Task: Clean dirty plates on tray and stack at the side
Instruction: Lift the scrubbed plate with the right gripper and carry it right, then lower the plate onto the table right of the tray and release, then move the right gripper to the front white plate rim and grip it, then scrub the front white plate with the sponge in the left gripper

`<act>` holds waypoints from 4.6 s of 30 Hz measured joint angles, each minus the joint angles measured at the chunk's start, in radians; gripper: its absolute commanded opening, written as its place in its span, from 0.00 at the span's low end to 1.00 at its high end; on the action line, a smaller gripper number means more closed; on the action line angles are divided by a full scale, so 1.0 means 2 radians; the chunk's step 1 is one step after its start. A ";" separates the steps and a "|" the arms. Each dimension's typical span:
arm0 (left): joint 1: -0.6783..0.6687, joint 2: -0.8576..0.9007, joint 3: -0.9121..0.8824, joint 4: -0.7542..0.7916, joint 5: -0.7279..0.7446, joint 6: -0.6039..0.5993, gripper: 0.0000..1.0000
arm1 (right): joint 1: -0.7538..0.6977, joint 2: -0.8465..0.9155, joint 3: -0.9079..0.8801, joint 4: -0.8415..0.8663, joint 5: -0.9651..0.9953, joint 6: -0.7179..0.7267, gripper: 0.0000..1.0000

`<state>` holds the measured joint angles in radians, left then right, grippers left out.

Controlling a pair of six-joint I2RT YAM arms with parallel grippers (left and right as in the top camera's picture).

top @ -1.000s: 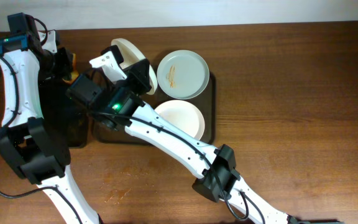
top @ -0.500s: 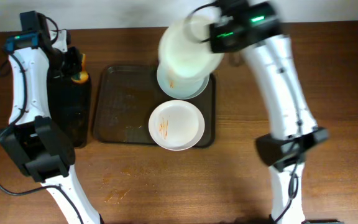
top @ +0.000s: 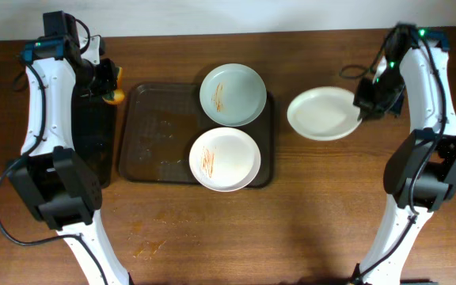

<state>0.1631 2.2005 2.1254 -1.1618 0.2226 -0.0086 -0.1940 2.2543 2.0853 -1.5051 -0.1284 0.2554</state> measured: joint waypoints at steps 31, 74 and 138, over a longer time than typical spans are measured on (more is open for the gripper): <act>-0.011 0.000 0.000 0.009 -0.017 0.000 0.01 | 0.233 -0.010 -0.113 0.114 -0.045 0.042 0.41; -0.011 0.000 0.000 0.011 -0.017 0.000 0.01 | 0.211 -0.017 -0.062 0.092 -0.074 -0.045 0.56; -0.088 0.001 -0.097 -0.024 -0.017 0.009 0.01 | 0.395 0.037 -0.134 0.383 -0.062 0.241 0.04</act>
<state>-0.0132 2.2021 1.9320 -1.2091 0.1894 0.0086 0.5961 2.3276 1.8175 -0.7383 -0.2531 0.7372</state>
